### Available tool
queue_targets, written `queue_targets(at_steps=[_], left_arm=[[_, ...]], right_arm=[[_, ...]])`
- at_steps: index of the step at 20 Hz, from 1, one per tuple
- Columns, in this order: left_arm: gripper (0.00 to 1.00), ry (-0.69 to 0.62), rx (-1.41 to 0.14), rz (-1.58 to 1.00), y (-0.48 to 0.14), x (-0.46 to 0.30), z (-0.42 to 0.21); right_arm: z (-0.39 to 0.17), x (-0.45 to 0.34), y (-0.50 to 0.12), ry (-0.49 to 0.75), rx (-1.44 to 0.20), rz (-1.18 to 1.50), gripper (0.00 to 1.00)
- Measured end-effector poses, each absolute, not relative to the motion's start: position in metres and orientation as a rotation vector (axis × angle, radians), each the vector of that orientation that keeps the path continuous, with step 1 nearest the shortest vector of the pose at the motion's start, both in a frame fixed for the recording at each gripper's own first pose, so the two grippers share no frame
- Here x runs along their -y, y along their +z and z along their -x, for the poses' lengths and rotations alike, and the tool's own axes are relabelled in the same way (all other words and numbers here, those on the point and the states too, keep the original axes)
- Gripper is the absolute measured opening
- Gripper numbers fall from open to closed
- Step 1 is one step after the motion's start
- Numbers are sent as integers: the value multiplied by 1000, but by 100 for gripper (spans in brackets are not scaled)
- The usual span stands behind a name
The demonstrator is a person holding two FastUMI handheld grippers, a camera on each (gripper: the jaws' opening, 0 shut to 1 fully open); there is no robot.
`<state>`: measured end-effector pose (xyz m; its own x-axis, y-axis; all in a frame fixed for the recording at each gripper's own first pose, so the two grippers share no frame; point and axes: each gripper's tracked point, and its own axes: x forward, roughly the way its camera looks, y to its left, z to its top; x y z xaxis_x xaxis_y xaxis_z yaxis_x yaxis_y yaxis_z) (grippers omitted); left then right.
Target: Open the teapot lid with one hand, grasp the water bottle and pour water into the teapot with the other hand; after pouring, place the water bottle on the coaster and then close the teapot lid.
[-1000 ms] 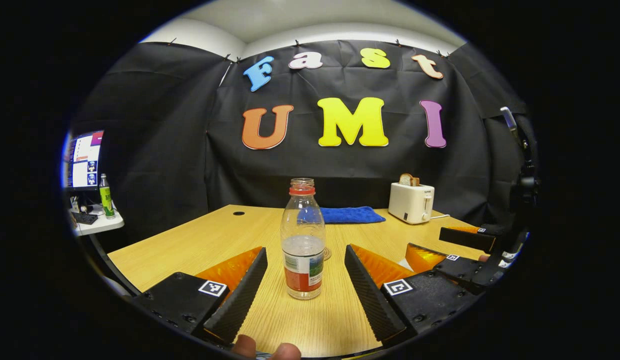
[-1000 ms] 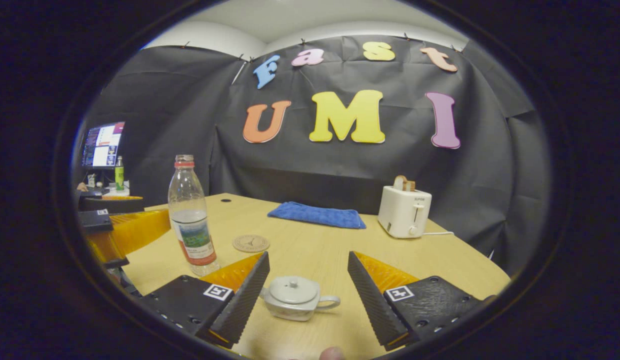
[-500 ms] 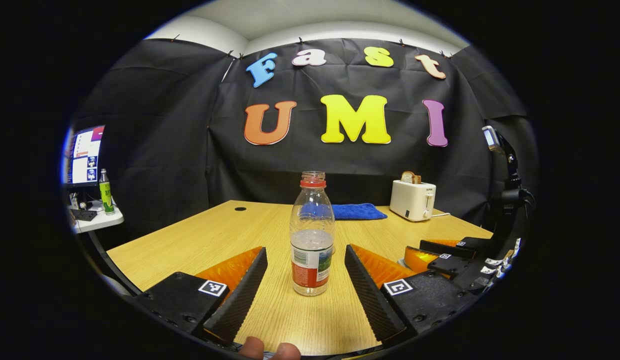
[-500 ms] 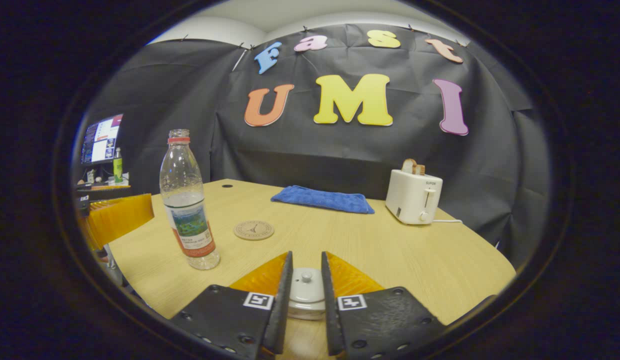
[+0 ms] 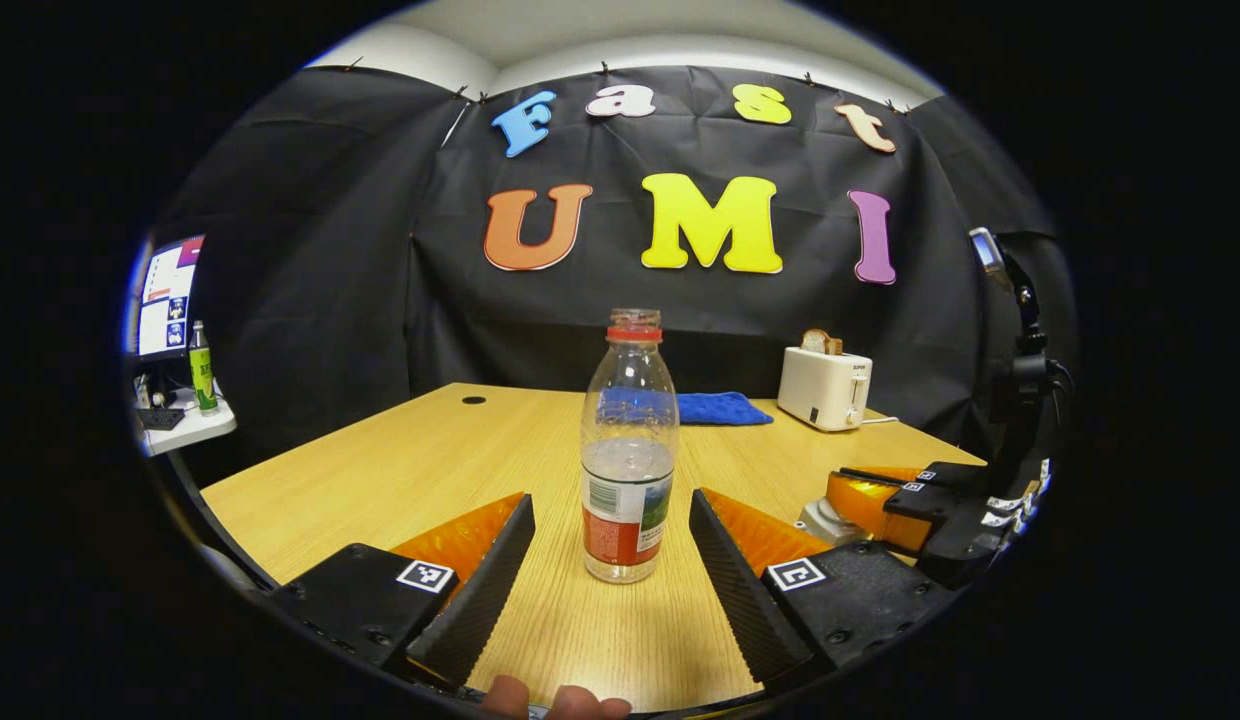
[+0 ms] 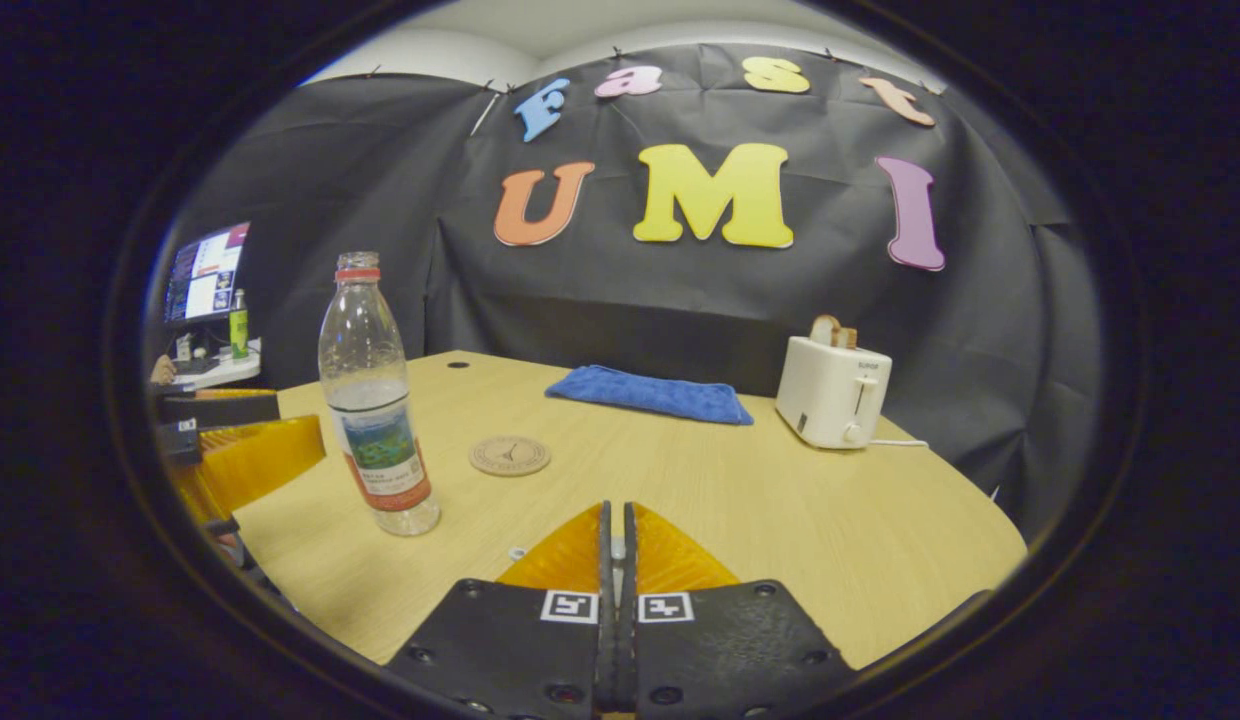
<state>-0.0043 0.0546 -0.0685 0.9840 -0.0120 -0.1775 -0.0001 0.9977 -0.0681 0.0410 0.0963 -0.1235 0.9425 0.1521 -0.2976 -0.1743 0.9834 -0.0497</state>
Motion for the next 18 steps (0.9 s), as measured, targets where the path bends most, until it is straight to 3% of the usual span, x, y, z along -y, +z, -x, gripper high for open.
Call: queue_targets(at_steps=[11, 18], left_arm=[[98, -32, -237, 90, -95, -49, -21], [98, -37, -269, 94, -110, -45, -44]], right_arm=[[-37, -92, -80, 214, -229, 35, 0], [-30, -49, -67, 154, -223, 38, 0]])
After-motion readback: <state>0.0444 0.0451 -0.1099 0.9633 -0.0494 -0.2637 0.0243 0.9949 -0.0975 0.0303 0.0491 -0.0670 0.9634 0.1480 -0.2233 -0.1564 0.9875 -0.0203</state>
